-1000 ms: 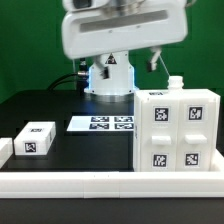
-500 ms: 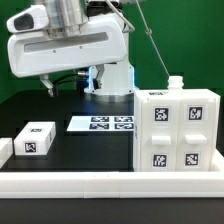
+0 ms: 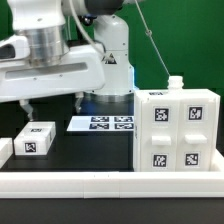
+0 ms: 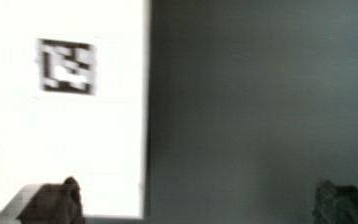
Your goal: Assemble cabinet
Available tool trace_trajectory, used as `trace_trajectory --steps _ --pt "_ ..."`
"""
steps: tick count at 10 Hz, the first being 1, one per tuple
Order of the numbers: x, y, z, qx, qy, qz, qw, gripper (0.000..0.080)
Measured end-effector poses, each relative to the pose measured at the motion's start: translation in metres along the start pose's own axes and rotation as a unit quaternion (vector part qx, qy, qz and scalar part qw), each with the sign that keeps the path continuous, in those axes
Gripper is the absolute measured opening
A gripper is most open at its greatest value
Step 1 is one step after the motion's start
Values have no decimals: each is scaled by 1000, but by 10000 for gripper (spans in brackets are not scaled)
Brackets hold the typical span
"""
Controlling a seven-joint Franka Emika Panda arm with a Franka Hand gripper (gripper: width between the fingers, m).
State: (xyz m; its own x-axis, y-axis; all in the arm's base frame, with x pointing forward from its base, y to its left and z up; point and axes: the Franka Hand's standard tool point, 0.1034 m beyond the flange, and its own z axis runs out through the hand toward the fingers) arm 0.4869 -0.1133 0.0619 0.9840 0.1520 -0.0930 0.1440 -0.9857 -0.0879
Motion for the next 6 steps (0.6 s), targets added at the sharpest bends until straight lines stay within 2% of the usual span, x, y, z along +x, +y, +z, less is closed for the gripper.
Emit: trace_trajectory --steps 2,4,5,6 --pt "2 -8 -4 4 -3 -2 1000 649" --pt "1 -8 -3 4 -4 -2 1000 649" --pt "-2 -2 -1 5 -7 0 1000 649" --pt "-9 15 2 0 -10 21 1000 649"
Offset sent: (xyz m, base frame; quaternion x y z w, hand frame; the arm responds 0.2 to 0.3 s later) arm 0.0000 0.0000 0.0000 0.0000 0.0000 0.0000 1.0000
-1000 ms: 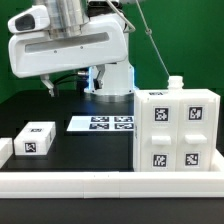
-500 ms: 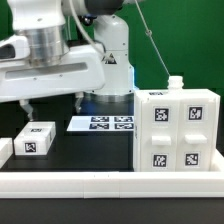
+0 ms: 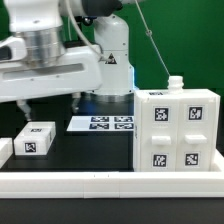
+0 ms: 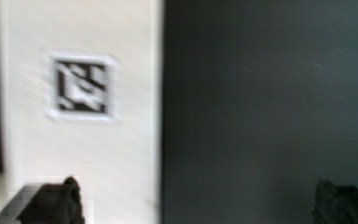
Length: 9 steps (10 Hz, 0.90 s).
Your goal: Assemble cabinet
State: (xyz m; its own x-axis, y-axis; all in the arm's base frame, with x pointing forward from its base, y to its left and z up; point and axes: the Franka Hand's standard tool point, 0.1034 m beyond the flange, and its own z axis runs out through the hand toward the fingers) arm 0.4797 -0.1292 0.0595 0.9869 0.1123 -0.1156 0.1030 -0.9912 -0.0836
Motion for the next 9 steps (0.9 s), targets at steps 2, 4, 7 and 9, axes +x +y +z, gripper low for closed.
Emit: trace_trajectory --steps 2,4,7,9 --pt "-10 24 7 -23 26 45 998 649" --pt "-10 22 8 -22 24 41 999 649" --pt "-6 17 17 -26 24 31 999 649" --pt "-8 20 27 -26 19 12 999 649"
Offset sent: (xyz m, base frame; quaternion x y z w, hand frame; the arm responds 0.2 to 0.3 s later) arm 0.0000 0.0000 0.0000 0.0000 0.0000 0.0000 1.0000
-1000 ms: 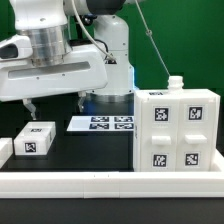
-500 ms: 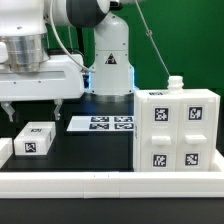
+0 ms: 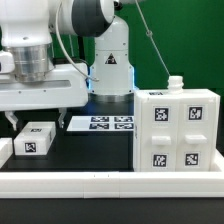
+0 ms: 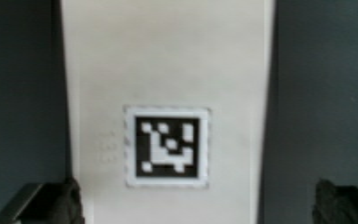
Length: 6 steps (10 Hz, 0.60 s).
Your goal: Assemble cabinet
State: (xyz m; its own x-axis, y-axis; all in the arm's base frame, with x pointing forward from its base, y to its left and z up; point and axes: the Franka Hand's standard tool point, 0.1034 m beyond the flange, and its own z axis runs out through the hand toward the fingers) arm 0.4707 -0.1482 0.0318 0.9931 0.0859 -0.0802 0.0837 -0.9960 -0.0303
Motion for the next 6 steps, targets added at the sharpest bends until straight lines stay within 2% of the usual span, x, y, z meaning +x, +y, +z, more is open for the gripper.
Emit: trace_trajectory --steps 3,6 --pt "-1 -2 2 -1 0 -3 1000 649" --pt "-2 5 -8 -1 3 -13 1000 649"
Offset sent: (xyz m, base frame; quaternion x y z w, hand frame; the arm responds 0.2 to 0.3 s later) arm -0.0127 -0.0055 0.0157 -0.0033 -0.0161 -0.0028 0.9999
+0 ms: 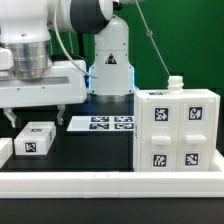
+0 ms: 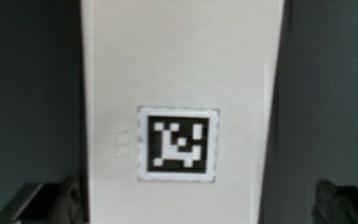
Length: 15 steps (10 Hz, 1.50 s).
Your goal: Assemble cabinet
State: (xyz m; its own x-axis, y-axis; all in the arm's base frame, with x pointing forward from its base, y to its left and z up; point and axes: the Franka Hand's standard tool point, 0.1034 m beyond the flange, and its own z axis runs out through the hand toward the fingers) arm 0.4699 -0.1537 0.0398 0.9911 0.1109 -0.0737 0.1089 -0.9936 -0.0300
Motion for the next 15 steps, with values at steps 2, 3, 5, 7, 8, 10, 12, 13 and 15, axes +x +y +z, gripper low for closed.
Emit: trace_trajectory --steps 2,3,5,7,8,10,12,13,15 --pt "-6 7 7 3 -4 -1 1000 649" --pt "-6 6 12 3 -5 -1 1000 649" --pt "-7 4 15 4 -8 -2 1000 649" --pt "-7 1 20 4 -10 -5 1000 649" --pt "-8 1 24 3 -11 -6 1000 649" --pt "-9 -5 32 5 -18 -11 1000 649" --pt "-10 -5 32 5 -18 -12 1000 626" --pt "-10 -5 32 5 -18 -12 1000 548" --pt "-10 -5 32 5 -18 -12 1000 548"
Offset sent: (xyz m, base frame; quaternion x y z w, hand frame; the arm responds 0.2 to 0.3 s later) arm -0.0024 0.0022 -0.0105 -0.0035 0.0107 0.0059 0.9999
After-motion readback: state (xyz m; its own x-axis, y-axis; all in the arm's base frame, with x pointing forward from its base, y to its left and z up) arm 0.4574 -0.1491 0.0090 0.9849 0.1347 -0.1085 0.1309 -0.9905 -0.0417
